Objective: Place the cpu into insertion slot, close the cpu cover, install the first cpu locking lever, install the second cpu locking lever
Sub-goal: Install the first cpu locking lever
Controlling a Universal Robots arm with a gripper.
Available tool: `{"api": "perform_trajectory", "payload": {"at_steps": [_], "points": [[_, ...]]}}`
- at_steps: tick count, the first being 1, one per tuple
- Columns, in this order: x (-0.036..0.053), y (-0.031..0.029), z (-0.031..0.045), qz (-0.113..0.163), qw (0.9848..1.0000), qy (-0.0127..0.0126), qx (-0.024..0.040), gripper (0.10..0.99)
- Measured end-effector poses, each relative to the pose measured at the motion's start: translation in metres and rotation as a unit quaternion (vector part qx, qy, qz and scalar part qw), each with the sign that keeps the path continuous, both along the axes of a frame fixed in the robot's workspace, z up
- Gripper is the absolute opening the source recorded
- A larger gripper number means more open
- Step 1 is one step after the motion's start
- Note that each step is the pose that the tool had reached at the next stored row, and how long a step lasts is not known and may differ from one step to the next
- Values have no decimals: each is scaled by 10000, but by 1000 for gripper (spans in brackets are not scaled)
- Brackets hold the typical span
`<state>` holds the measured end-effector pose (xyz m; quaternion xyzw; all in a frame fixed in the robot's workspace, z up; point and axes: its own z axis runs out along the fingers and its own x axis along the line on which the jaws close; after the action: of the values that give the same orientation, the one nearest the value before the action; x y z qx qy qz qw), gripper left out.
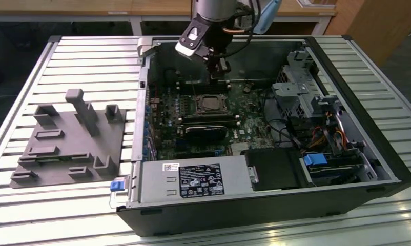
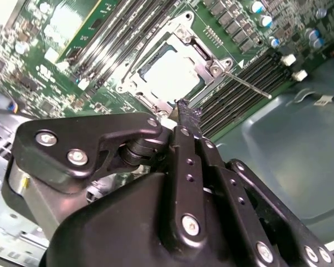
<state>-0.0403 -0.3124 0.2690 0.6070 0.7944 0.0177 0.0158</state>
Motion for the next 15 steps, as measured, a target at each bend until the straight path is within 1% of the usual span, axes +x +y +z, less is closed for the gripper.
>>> {"api": "perform_trajectory", "payload": {"at_steps": [2, 5, 8, 11, 15], "points": [[0, 0, 0, 176, 9998, 0, 0, 106], [0, 0, 0, 408, 9992, 0, 0, 106], [0, 0, 0, 630, 9980, 0, 0, 106], [0, 0, 0, 899, 9960, 0, 0, 106], [0, 0, 0, 1259, 9920, 0, 0, 106]]}}
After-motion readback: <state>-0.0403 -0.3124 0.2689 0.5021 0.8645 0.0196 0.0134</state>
